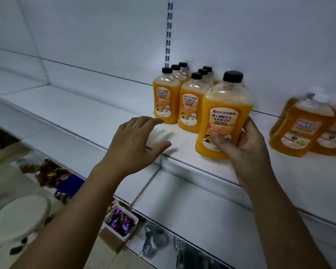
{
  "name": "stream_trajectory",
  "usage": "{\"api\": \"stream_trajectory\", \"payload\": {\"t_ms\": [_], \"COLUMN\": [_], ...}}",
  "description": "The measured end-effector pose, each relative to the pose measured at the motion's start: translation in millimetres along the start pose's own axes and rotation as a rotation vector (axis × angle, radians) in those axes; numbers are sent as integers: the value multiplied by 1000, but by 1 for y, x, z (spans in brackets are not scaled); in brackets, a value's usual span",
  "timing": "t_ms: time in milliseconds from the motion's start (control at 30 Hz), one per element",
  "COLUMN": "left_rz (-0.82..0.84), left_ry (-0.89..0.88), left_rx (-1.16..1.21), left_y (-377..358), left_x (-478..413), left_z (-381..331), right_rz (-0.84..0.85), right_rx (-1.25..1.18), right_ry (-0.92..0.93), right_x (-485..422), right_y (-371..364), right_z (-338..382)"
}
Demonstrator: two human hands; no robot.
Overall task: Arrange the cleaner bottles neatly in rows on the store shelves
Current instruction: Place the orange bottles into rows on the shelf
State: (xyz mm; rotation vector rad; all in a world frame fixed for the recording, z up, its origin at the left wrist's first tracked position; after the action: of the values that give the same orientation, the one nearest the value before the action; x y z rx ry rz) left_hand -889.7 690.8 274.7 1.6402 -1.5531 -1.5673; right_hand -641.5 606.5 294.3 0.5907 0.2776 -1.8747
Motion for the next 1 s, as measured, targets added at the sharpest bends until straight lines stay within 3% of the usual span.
{"api": "stream_trajectory", "payload": {"t_ms": [167,367,600,1000], "left_rz": [90,148,136,141], "left_ry": [-117,-102,-94,-84], "left_rx": [65,75,94,101], "left_y": [-34,-60,-61,-62], "left_x": [-42,-51,-51,-50], "left_z": [9,16,19,20], "right_rz": [-116,-182,-189,-132], "right_rx": [90,158,208,497], "right_ry": [-29,-81,-136,-93], "right_x": [-29,-54,-71,-64], "right_y": [-1,13,12,6], "right_z": [-11,-20,-43,-59]}}
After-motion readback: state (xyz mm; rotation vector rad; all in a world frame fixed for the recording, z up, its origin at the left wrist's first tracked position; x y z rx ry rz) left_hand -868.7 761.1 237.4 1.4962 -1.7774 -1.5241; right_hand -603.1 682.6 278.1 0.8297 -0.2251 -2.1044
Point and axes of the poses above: each hand's wrist, its own x-axis away from the middle knuckle, its own y-axis out of the back of the hand, z = x × y, the point moved 6 cm from there along -x, towards the middle knuckle, and after that the axes turned 9 degrees about y, right-handed, at the moved point
